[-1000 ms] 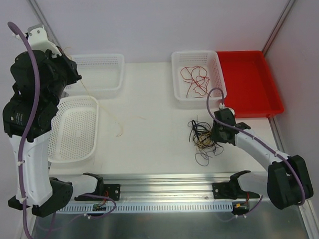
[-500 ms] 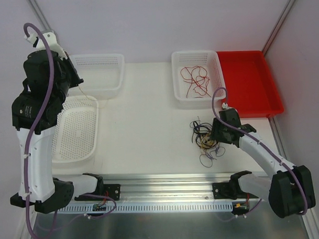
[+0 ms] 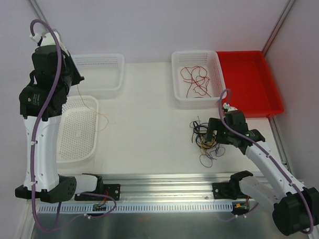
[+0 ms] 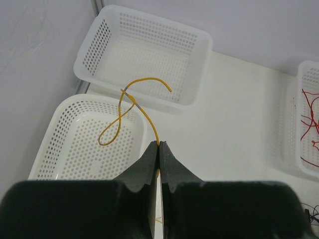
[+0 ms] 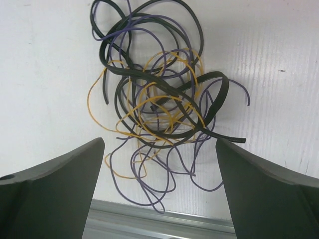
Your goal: Untangle the cables
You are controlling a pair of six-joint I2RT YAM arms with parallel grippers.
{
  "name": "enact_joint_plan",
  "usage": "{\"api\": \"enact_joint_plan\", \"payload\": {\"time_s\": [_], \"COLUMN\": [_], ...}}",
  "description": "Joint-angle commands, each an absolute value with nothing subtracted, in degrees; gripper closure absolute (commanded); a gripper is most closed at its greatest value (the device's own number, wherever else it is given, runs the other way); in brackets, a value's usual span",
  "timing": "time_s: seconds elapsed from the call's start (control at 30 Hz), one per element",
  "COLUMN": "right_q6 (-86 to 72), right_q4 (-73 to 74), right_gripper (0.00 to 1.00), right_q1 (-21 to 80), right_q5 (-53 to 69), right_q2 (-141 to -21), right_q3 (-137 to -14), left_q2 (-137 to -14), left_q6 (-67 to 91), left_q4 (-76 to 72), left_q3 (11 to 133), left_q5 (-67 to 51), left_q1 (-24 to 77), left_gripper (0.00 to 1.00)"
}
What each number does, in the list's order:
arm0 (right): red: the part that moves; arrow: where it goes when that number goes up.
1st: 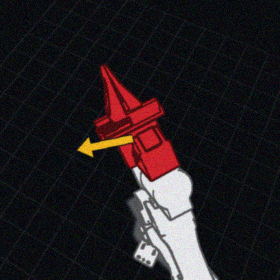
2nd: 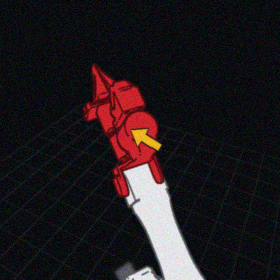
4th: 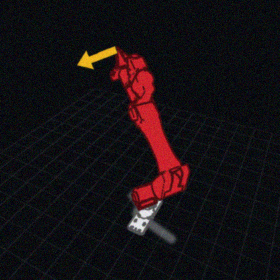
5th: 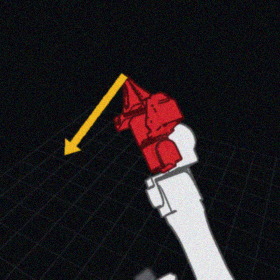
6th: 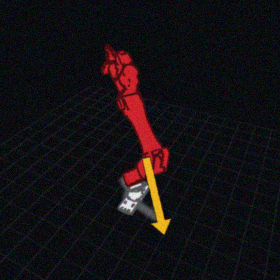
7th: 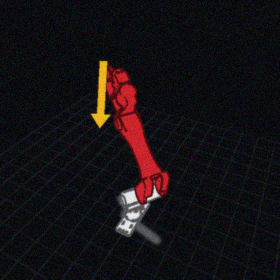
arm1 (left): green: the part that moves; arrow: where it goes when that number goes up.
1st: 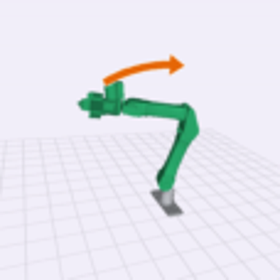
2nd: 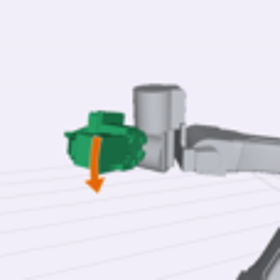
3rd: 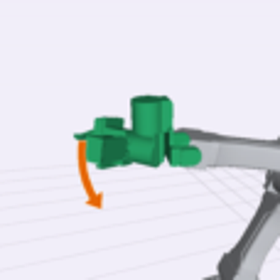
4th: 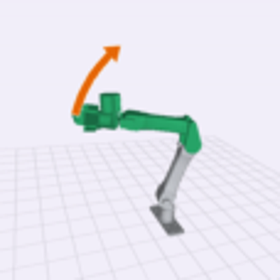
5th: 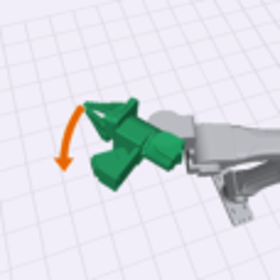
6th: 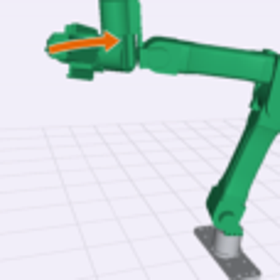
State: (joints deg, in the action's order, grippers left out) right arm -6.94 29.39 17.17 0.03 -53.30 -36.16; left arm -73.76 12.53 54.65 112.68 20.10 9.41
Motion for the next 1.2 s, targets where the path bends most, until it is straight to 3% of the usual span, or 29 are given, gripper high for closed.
{"api": "enact_joint_plan", "payload": {"time_s": [0.0,0.33,0.53,0.87,1.07,1.17], "right_q6": [-5.6,-3.6,-3.3,-3.3,-3.4,-3.4], "right_q4": [32.9,33.2,33.2,32.9,33.1,33.6], "right_gripper": [0.00,0.03,0.03,0.03,0.03,0.03], "right_q1": [16.9,17.8,18.1,18.3,18.5,18.5], "right_q5": [2.6,8.4,9.0,9.3,9.5,9.1], "right_q2": [-50.1,-49.4,-49.3,-50.2,-50.3,-50.4], "right_q3": [-39.5,-39.8,-39.5,-39.3,-39.7,-40.0], "left_q2": [-73.4,-73.1,-72.2,-69.3,-74.4,-76.5], "left_q6": [12.8,11.7,13.6,16.7,18.3,18.2], "left_q4": [52.3,50.0,46.7,40.4,38.9,38.9], "left_q3": [115.6,113.3,101.2,79.2,71.1,69.3], "left_q5": [22.1,28.6,25.4,23.9,18.5,15.7], "left_q1": [7.7,0.8,-10.4,-17.3,-18.3,-18.3], "left_gripper": [1.00,1.00,1.00,1.00,0.91,0.79]}}
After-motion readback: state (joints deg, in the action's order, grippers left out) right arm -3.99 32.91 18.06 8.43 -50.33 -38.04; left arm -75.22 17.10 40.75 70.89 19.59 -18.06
